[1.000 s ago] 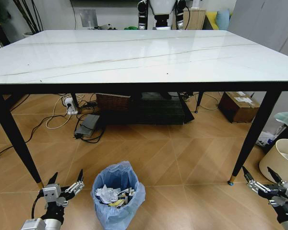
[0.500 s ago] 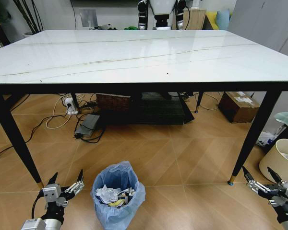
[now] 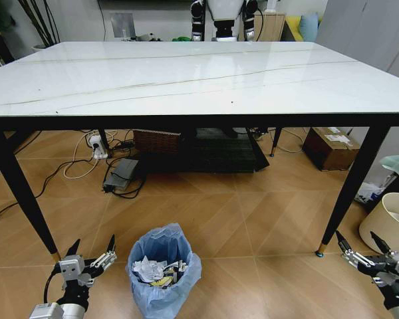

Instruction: Pick up the trash bin and place the trash from the table into it.

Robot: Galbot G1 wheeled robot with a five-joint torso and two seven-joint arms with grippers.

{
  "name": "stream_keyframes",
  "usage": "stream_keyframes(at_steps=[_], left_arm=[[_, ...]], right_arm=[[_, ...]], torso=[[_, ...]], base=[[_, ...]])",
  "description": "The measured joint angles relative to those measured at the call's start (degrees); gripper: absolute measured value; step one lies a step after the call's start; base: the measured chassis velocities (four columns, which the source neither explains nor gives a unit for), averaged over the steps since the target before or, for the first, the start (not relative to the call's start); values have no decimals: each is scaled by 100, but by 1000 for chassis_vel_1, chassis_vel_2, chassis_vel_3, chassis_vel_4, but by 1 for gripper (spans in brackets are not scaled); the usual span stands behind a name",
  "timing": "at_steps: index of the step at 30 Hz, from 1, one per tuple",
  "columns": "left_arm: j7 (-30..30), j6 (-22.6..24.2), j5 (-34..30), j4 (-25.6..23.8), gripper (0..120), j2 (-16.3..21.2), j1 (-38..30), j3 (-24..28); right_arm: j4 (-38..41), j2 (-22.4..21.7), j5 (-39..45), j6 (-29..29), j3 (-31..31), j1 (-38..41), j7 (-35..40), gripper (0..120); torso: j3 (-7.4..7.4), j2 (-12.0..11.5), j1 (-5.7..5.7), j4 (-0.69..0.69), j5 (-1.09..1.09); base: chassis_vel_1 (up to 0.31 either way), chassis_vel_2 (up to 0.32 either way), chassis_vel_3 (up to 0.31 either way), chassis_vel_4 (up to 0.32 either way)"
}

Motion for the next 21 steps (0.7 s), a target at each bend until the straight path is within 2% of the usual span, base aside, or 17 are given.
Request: stream_keyframes(at_steps=[21], left_arm=[[0,0,0,0,100,0,0,0]], right_arm=[[0,0,0,0,0,0,0,100]], torso=[[0,0,0,0,0]], base=[[0,0,0,0]])
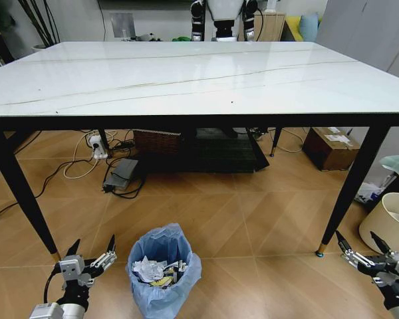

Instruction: Pick up the trash bin and place the trash from the table into it.

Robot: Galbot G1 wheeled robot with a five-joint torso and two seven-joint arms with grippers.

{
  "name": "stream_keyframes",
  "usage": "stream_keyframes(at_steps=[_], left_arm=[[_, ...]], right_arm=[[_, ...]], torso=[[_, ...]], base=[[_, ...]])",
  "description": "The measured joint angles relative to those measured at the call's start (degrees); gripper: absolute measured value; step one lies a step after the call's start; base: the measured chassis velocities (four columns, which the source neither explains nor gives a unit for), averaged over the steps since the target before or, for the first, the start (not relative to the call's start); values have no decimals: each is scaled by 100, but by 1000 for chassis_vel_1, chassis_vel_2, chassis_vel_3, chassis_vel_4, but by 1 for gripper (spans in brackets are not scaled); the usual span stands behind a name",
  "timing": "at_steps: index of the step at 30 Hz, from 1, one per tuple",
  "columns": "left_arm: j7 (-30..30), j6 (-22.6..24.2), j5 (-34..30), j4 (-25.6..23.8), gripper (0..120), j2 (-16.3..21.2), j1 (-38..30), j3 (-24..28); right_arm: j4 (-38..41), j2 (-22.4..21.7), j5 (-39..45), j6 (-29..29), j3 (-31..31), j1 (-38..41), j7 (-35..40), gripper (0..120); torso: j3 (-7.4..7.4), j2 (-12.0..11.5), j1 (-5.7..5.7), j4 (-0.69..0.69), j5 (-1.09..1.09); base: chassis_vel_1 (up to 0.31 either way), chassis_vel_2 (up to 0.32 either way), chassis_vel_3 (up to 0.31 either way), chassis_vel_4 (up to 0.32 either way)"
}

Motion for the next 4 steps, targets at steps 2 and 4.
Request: stream_keyframes(at_steps=[2,4], left_arm=[[0,0,0,0,100,0,0,0],[0,0,0,0,100,0,0,0]], right_arm=[[0,0,0,0,0,0,0,100],[0,0,0,0,0,0,0,100]], torso=[[0,0,0,0,0],[0,0,0,0,0]], base=[[0,0,0,0],[0,0,0,0]])
